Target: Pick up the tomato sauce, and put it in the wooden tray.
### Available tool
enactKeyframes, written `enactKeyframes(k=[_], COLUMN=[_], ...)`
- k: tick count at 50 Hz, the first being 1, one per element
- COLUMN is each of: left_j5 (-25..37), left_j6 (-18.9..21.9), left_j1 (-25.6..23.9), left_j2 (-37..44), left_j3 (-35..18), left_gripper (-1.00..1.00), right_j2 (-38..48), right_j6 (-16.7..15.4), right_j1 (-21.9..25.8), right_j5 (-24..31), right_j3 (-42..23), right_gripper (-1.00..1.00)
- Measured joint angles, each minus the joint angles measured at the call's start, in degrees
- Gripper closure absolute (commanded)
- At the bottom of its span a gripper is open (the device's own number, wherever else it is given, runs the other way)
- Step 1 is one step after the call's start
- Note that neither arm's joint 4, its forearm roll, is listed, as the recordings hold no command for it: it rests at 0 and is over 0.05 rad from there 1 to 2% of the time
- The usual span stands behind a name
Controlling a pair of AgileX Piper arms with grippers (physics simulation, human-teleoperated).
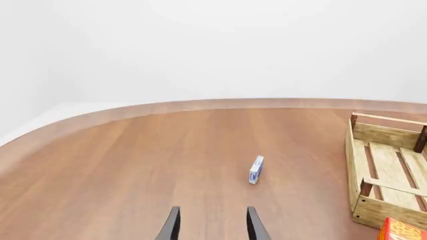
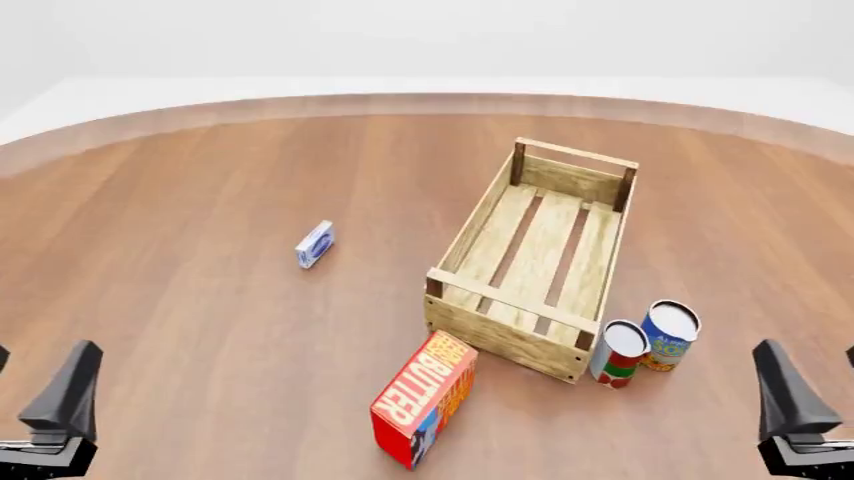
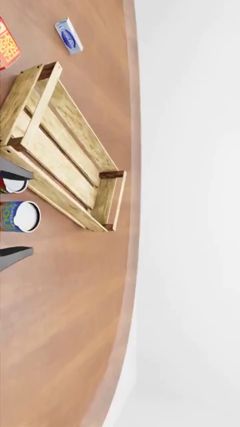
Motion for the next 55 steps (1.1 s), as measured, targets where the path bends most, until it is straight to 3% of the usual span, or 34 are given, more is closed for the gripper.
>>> enactKeyframes(k=[31,55], left_j5=[0.00,0.00], left_j6=[0.00,0.00], left_j1=[0.00,0.00], left_j2=[0.00,0.00], left_j3=[0.00,0.00], left_gripper=[-1.00,-1.00], right_j2=[0.07,6.08], right_j6=[1.19,-3.51], right_j1=[1.40,2.68], right_j5=[4.33,8.90], right_j3=[-1.87,-4.74], right_gripper=[-1.00,-1.00])
